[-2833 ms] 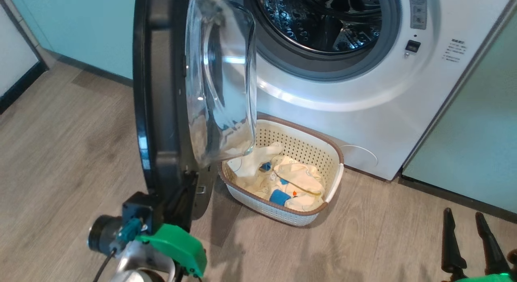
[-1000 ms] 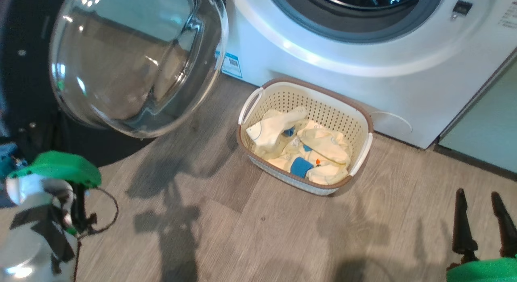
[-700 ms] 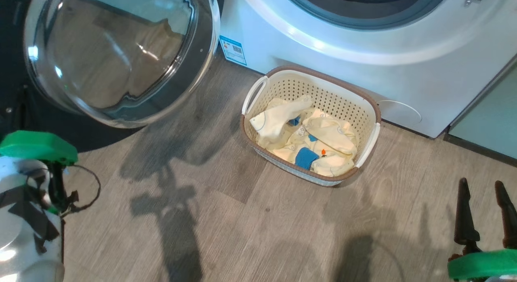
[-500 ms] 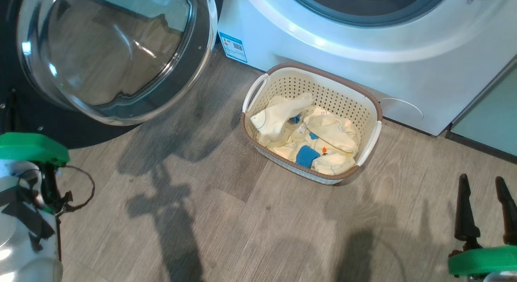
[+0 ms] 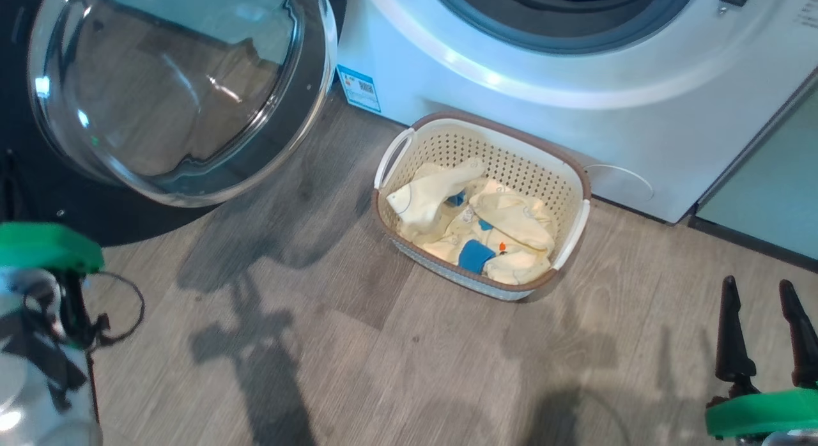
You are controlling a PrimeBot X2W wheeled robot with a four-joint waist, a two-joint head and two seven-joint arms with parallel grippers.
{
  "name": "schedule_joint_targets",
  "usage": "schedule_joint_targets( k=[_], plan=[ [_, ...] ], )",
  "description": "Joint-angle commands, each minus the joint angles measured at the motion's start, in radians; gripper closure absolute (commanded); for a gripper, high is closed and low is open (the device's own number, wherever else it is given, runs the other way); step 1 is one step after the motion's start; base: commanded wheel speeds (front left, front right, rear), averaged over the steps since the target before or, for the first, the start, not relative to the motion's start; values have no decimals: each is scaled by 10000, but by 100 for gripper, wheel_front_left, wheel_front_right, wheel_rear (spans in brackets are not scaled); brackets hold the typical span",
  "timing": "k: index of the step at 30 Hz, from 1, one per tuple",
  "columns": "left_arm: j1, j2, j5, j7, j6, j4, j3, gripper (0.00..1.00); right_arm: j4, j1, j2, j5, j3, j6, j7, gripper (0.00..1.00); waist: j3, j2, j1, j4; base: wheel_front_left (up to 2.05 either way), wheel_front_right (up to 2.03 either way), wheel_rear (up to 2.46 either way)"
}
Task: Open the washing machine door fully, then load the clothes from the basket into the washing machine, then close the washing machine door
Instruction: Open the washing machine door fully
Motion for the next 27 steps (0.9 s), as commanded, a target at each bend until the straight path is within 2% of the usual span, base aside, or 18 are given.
schedule_joint_targets(
  k=[1, 11, 16, 21, 23, 25, 26, 27],
  plan=[
    [279, 315, 125, -62, -70, -573, 448, 100, -260, -264, -133, 80, 267, -29, -67, 0, -95, 0, 0, -79, 0, 0, 0],
    [2427, -1004, 546, -62, -567, -3630, 620, 100, -188, -228, -133, 394, 329, -29, -67, 0, -543, 0, 0, -509, 0, 0, 0],
    [3320, -1378, 442, -62, -789, -5022, -5, 100, -177, -241, -133, 433, 343, -29, -67, 0, -720, 0, 0, -735, 0, 0, 0],
    [3925, -1454, 362, -62, -830, -5708, -931, 100, -141, -243, -133, 473, 365, -29, -67, 0, -869, 0, 0, -1043, 0, 0, 0],
    [4166, -1463, 318, -62, -773, -5889, -1434, 76, -121, -264, -133, 479, 410, -29, -67, 0, -960, 0, 0, -1269, 0, 0, 0],
    [4355, -1467, 190, -62, -667, -6031, -1949, 65, -104, -290, -133, 526, 486, -29, -67, 0, -1038, 0, 0, -1545, 0, 0, 0],
    [4439, -1467, 180, -62, -592, -6091, -2168, 53, -99, -299, -133, 539, 512, -29, -67, 0, -1078, 0, 0, -1684, 0, 0, 0],
    [4504, -1468, 135, -62, -537, -6130, -2384, 20, -99, -300, -133, 554, 527, -29, -67, 0, -1108, 0, 0, -1820, 0, 0, 0]
  ],
)
